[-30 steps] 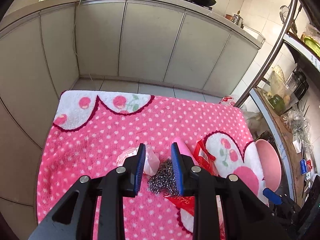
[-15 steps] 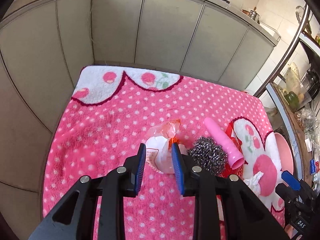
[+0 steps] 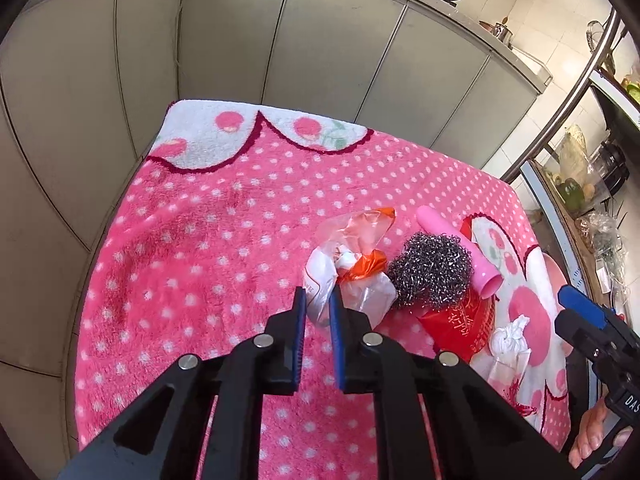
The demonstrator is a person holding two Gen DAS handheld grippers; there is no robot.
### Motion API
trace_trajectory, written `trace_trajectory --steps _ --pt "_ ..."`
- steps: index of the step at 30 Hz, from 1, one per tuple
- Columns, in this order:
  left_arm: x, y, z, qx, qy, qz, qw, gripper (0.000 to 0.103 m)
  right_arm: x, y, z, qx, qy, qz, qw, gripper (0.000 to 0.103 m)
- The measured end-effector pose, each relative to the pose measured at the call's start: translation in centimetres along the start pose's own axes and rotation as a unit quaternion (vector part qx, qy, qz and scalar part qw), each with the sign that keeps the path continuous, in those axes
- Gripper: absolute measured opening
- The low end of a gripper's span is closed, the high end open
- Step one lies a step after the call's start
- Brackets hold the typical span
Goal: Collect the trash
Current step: 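Grasp the clear bag with orange tie using the left tool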
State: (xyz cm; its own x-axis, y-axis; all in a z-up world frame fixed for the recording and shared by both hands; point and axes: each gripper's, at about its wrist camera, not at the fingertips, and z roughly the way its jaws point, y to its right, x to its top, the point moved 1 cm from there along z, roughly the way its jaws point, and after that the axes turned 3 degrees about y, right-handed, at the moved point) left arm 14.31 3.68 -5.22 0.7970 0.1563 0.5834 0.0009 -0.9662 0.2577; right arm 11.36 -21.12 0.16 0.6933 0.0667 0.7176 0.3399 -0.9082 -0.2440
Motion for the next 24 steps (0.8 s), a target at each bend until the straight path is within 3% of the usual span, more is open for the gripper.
trace_trajectory --steps 9,17,22,24 --pt "-1.1 -1.4 -2.3 -0.006 0.03 -0.006 0.9995 0.004 1.1 -1.2 2.1 0.021 -0.014 0.004 1.0 0.057" --pt "-1.8 -2.3 -4.3 -0.013 0.045 -0.013 0.9988 0.004 1.6 -2.5 5.6 0.009 -0.032 -0.007 0.999 0.056" --pt "-1.9 -2.8 -4.9 -0.016 0.052 -0.017 0.9984 0.004 1.4 -2.3 6.9 0.003 -0.048 0.0 0.999 0.033" --pt "-1.9 -2.9 -5.0 -0.018 0.053 -0.017 0.9983 0.004 1.2 -2.1 7.1 0.003 -0.056 0.006 0.998 0.029"
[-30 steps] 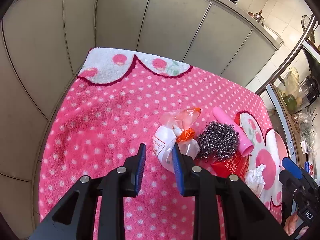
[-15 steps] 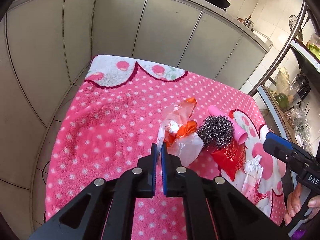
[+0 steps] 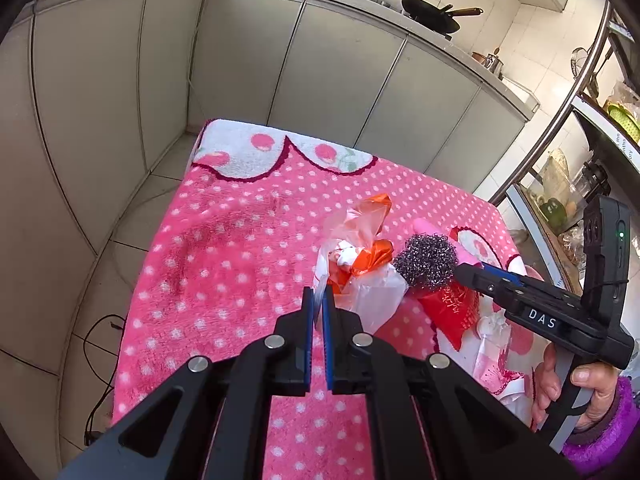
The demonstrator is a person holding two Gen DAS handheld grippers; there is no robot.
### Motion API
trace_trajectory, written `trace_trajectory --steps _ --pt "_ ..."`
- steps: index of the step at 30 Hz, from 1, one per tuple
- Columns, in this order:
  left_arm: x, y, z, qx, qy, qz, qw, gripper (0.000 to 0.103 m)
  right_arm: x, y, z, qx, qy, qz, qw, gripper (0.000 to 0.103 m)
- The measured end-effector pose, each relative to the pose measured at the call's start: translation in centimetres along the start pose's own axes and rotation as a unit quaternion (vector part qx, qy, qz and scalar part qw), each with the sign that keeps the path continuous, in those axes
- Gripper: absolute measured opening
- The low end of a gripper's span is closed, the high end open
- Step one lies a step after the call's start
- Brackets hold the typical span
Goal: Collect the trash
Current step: 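Grasp the clear bag with orange tie using the left tool, then grasp the pink plastic tube with the right tool while the left tool holds the clear bag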
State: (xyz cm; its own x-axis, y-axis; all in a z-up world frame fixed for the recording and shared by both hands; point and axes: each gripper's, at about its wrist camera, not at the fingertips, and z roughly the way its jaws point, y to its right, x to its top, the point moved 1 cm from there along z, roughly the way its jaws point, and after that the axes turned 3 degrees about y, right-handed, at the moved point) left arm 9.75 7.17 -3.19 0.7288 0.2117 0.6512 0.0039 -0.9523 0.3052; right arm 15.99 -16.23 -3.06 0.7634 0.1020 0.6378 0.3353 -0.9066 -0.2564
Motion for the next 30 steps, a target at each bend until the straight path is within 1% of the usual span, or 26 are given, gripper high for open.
trace_trajectory --steps 3,11,19,22,26,28,30 --pt "0.0 0.0 -0.1 -0.005 0.0 -0.001 1.0 0.004 -0.1 0.2 -0.3 0.005 0.0 0.007 1.0 0.029" --pt "-0.1 0.1 -0.8 -0.009 0.007 0.001 0.9999 0.004 -0.6 0.7 -2.7 0.02 0.012 0.025 0.999 0.027" --pt "-0.1 0.4 -1.4 -0.01 0.011 0.004 0.9999 0.004 -1.7 2.8 -6.9 0.017 0.051 0.055 0.997 0.026" --pt "-0.2 0.5 -1.5 -0.012 0.009 0.004 0.9999 0.004 -2.1 4.2 -9.0 0.007 0.073 0.071 0.995 0.026" --pt "-0.2 1.2 -1.6 -0.015 0.009 0.014 0.9997 0.004 -2.8 5.9 -11.8 -0.02 0.1 0.083 0.991 0.026" --pt "-0.2 1.7 -1.7 -0.018 0.01 0.018 0.9996 0.004 -3.4 6.7 -12.7 -0.031 0.103 0.09 0.99 0.026" --pt "-0.2 2.1 -1.8 -0.02 0.011 0.022 0.9995 0.004 -4.2 7.7 -13.1 -0.034 0.098 0.104 0.989 0.026"
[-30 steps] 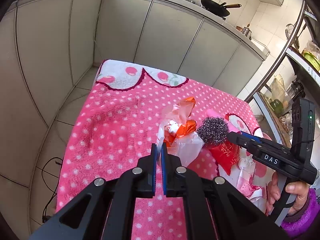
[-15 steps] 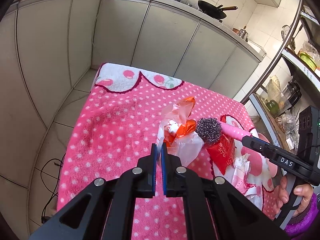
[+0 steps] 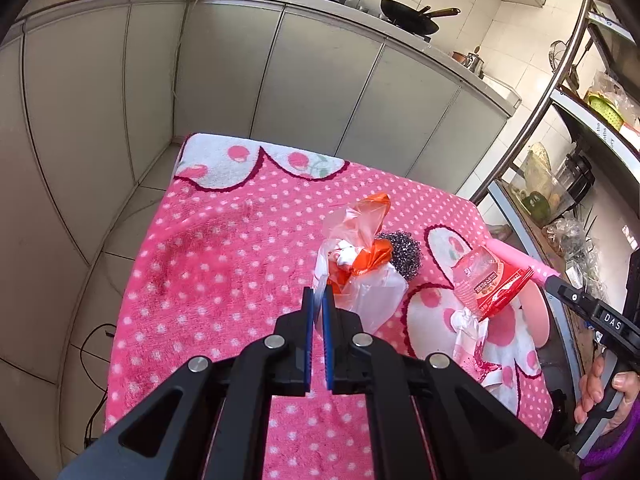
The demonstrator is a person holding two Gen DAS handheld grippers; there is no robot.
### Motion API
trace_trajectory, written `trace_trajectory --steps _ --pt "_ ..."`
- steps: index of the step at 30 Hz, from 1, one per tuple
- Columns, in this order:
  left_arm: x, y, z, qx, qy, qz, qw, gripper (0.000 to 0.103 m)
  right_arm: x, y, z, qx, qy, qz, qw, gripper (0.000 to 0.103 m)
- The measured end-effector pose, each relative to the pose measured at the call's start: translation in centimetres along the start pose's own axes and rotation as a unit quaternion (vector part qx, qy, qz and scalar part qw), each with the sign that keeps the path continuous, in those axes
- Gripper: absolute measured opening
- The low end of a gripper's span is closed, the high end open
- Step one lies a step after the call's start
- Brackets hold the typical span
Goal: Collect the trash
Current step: 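Grasp the pink plastic tube with the right tool while the left tool holds the clear bag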
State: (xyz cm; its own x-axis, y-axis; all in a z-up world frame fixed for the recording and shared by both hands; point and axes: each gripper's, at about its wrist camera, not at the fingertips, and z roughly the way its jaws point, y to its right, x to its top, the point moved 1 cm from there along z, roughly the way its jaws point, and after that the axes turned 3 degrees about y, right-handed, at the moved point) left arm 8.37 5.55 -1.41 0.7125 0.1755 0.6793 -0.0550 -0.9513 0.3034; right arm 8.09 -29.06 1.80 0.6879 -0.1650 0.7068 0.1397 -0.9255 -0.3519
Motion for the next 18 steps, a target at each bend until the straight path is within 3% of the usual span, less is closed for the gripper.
trace_trajectory --steps 5,9,18 --pt "-0.1 0.9 -0.1 -0.001 -0.002 0.009 1.0 0.004 -2.4 2.3 -0.4 -0.009 -0.021 0.033 0.999 0.026" --pt "-0.2 1.4 -0.2 0.002 -0.004 0.014 0.9999 0.004 -4.8 3.4 -0.4 -0.043 -0.038 0.027 0.998 0.026" --pt "-0.2 3.0 0.3 -0.001 -0.012 0.031 0.9995 0.004 -7.8 4.7 0.4 -0.059 -0.099 0.023 0.993 0.026"
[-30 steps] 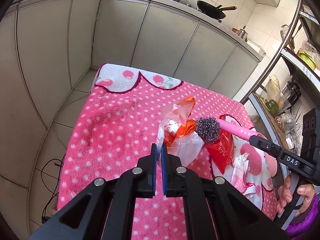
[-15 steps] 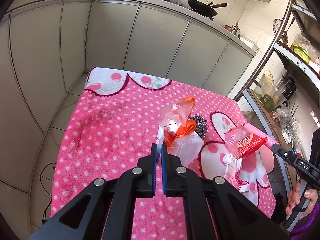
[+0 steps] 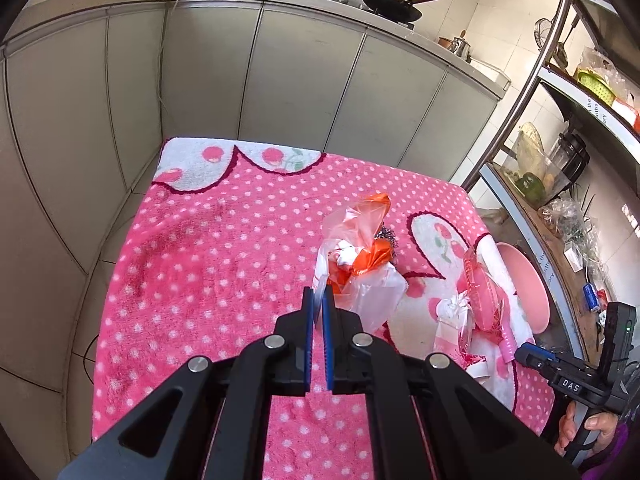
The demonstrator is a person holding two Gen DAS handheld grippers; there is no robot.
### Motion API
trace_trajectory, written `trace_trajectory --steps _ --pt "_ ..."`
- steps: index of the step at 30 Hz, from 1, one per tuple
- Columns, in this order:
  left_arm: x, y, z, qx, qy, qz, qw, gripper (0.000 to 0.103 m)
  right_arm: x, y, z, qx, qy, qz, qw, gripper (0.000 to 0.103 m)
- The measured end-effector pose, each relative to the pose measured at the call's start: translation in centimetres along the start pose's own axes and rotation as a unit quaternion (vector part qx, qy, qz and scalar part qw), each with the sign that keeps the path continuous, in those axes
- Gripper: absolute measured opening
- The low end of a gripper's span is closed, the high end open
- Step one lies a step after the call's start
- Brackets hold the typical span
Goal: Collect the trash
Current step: 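Carry the clear bag and pink tube over the pink bucket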
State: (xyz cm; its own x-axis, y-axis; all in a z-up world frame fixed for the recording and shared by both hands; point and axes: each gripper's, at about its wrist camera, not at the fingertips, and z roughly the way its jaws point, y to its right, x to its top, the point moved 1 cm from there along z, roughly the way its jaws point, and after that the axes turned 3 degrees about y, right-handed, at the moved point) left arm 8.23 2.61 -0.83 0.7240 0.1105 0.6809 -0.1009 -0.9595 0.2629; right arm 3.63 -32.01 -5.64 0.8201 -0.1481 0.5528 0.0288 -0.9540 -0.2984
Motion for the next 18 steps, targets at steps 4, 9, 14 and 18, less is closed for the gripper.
trace_trajectory --steps 4,9,14,18 --pt "0.1 0.3 0.2 -0.001 -0.002 0.001 1.0 0.004 0.3 0.2 -0.3 -0.002 0.007 0.002 1.0 0.033" --pt "0.1 0.4 0.4 0.002 -0.005 0.001 1.0 0.004 2.1 -0.6 -0.1 -0.004 0.022 -0.007 1.0 0.033" --pt "-0.1 0.2 0.6 0.005 -0.008 -0.002 1.0 0.004 3.6 -0.5 2.8 -0.021 -0.004 0.002 1.0 0.033" --pt "-0.1 -0.2 0.6 0.009 -0.01 -0.007 0.9999 0.004 4.3 -0.3 5.1 -0.027 -0.029 0.015 0.999 0.033"
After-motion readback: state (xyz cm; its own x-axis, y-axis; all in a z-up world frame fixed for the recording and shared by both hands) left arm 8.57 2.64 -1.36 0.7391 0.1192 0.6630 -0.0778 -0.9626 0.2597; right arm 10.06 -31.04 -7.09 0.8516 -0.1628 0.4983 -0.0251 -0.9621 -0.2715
